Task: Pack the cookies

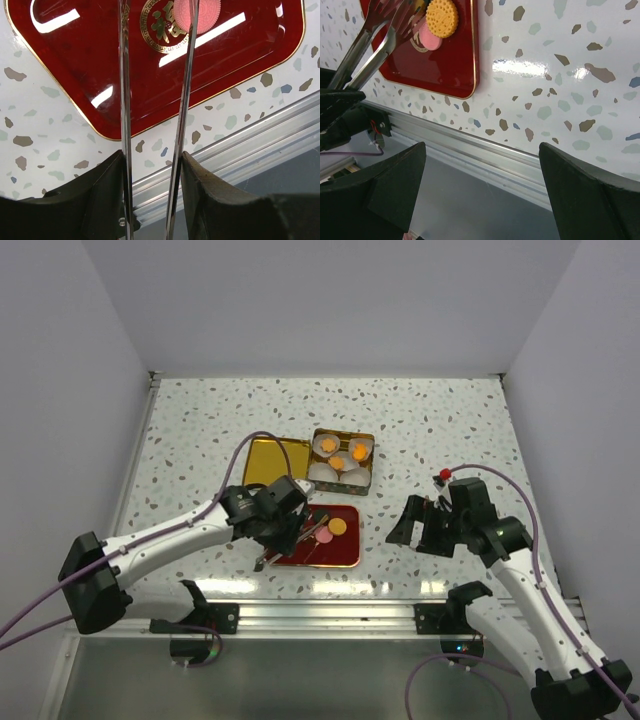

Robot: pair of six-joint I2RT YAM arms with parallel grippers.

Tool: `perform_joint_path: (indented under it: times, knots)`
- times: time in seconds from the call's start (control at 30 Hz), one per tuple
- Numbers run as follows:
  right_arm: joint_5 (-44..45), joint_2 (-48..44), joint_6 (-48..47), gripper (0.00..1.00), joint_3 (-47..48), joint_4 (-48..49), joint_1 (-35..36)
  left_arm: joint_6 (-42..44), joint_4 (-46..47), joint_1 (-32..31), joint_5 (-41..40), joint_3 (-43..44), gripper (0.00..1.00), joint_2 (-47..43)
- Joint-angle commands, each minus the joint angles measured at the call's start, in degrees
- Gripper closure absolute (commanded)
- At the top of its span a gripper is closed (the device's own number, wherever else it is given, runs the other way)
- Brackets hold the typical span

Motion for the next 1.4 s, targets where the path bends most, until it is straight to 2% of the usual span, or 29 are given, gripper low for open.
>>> perform_joint_path:
  times: [0.0,0.23,0.4,0.87,1.07,1.27,1.37]
  knots:
    - [0.8,-0.4,0.7,0.01,0.2,-0.3,0.1,0.2,2.2,-0.2,-2.2,2.0,0.49,0.9]
    - [1.6,-0.8,0.9,0.01,0.2,-0.6,0.1,1.6,3.0,-0.2,-1.7,3.1,0.52,2.9]
    - [2.2,-0.8,0.7,0.01,0.9,-1.2,0.1,2.4,1.5,-0.2,-1.7,5.4,0.61,3.8]
    - [2.0,1.1,0.7,0.01,0.7,0.7,0.1,1.4,-10.0,-0.1,-8.0,25.3,0.64,4.7]
    - [1.9,2.8,0.5,0.01,1.5,2.0,0.1,2.8,-8.9,3.5,-9.0,30.1,0.64,9.5]
    - [2.3,4.8,-0.1,0.01,2.6,2.6,0.1,5.9,-5.7,9.4,-5.9,30.8,0.64,13.4]
    - [2.6,5.6,-0.3,0.01,3.2,2.8,0.1,7.2,-4.3,10.2,-5.2,31.3,0.64,14.9]
